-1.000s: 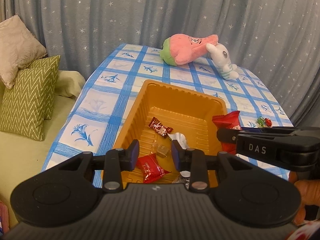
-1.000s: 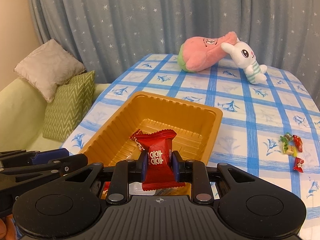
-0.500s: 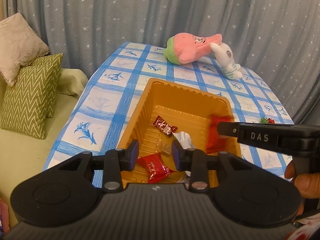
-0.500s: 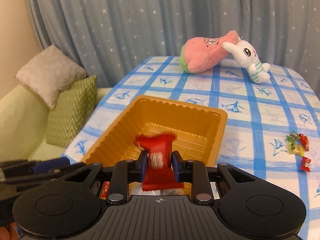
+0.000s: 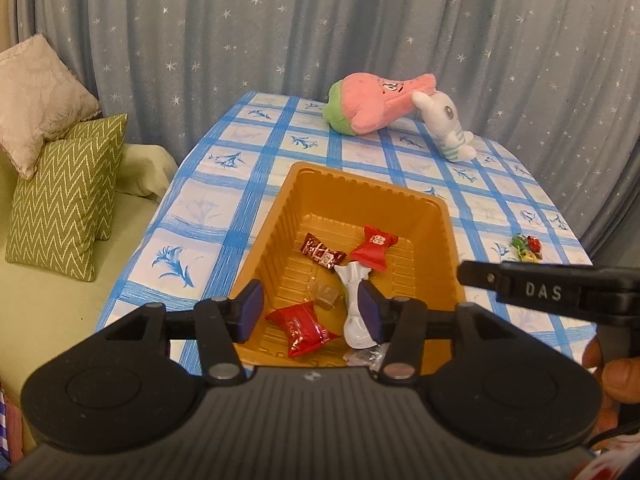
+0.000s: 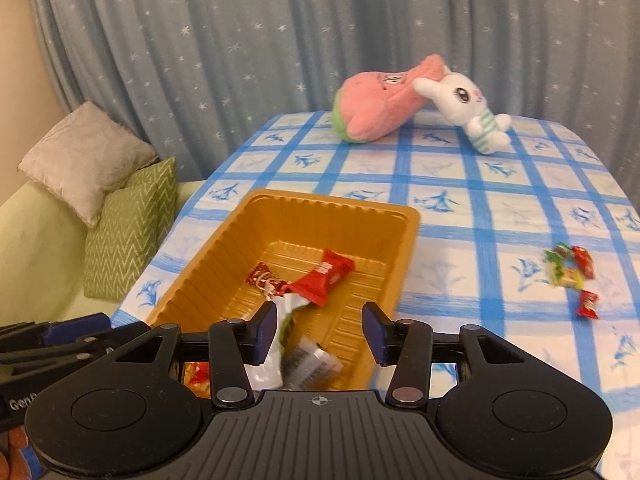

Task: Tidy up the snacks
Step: 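Move both open tools away from the tray toward the small candies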

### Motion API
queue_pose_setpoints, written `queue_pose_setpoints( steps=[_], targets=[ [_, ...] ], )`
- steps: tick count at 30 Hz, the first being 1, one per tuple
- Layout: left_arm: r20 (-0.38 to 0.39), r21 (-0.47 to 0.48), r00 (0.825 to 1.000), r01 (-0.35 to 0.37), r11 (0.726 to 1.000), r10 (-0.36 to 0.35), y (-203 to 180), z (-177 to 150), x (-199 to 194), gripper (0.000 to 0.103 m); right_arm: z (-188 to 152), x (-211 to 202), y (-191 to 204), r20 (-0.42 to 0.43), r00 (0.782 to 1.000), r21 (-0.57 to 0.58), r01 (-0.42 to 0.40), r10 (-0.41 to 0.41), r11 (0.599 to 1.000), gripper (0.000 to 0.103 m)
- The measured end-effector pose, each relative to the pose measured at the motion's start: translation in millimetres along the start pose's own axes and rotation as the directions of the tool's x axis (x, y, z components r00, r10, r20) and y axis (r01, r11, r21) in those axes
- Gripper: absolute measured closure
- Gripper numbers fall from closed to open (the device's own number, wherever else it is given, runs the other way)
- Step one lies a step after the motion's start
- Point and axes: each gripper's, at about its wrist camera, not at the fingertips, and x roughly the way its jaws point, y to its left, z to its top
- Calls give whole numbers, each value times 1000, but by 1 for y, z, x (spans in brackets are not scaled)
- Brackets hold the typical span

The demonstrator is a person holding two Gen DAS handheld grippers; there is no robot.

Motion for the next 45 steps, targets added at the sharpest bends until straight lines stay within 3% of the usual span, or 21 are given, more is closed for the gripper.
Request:
queue_pose_setpoints(
  steps=[17,28,33,45],
  targets=[
    [47,52,997,61,997,-63,-51,-6,-50,34,-29,-83,-39,31,994,58,107,-109,993,42],
    [54,96,993,103,990,-109,-81,-10,-62,21,-40,-124,-62,61,986,103,146,-153,984,25],
    [53,114,990,123,986,-129,-94,-12,-64,14,-48,-135,-76,57,982,130,169,-178,977,23],
    [26,148,983,177,973,-183,-127,-15,-58,11,-63,-159,-118,48,966,214,238,-253,948,22]
  ],
)
